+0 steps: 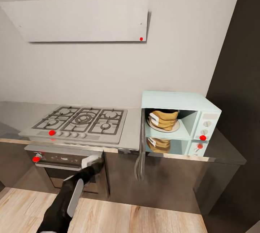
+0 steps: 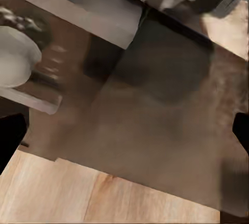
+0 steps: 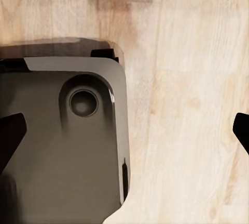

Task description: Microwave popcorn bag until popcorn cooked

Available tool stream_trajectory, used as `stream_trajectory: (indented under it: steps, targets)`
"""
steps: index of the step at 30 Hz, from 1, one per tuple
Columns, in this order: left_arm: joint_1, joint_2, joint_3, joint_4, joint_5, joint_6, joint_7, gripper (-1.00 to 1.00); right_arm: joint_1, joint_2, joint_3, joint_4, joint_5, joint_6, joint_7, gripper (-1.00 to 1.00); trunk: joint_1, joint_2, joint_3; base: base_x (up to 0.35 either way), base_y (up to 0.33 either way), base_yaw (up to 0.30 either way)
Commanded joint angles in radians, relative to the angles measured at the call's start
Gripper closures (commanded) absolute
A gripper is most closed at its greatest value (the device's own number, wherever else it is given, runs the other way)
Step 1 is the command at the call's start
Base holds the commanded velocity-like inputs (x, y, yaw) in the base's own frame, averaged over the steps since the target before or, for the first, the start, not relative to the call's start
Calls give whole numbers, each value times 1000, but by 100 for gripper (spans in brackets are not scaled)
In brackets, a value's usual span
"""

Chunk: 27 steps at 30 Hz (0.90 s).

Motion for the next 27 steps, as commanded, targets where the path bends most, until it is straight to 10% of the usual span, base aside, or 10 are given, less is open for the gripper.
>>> stream_trajectory:
  steps: [1,7,8,11,14,27]
  targets:
    - [-37,1,2,2,26,8,-76,-100,-1,-1,-9,3,9,-6,2,-100,0,-1,-2,0,0,0]
    - [-73,10,-13,-30,37,4,-388,-100,-1,0,-9,2,9,-5,2,-100,0,-1,-2,0,0,0]
    - [-74,10,-72,-30,29,-3,-425,-100,-1,1,-9,2,10,-5,2,-100,0,-1,-2,0,0,0]
    - [-74,8,-230,-36,-34,-8,-438,-100,-1,2,-9,2,11,-4,3,-100,0,-1,-2,0,0,0]
    - [-74,8,-295,-36,-78,-8,-440,-100,-1,2,-9,2,12,-4,4,-100,0,-1,-2,0,0,0]
    - [-75,46,-314,-170,-87,-2,-453,-100,-1,5,-9,2,12,-3,2,-100,0,-1,-2,0,0,-189]
